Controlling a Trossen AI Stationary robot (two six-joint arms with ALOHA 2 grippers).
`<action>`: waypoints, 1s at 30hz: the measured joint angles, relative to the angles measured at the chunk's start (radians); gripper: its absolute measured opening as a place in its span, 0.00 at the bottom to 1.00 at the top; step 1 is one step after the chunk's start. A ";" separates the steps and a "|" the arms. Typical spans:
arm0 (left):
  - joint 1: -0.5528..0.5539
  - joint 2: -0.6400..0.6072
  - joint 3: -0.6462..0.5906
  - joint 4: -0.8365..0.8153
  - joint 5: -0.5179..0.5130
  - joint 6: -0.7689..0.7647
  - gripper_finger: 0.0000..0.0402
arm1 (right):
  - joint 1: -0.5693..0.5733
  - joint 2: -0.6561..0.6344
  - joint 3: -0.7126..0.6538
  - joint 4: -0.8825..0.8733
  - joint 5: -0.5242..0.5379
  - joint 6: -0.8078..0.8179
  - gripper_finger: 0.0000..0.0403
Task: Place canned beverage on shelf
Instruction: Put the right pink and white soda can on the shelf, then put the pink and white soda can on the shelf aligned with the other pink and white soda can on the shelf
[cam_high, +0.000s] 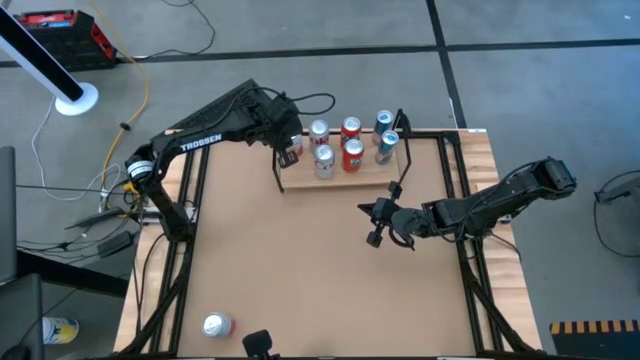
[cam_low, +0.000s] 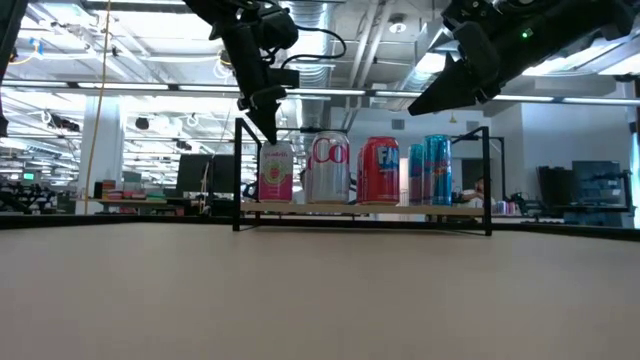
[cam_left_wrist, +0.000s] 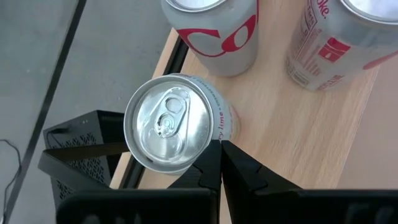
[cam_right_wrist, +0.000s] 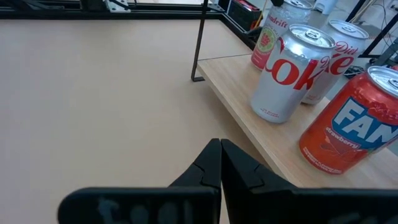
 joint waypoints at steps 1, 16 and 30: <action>0.000 0.000 0.000 0.000 0.000 -0.001 0.00 | 0.000 0.000 0.000 0.000 0.000 0.001 0.07; 0.002 0.000 0.000 0.043 -0.001 0.000 0.00 | 0.000 0.000 0.000 0.000 0.000 0.001 0.07; -0.269 -0.104 0.196 -0.311 0.153 -0.111 0.00 | -0.003 0.000 0.000 0.002 0.000 -0.012 0.07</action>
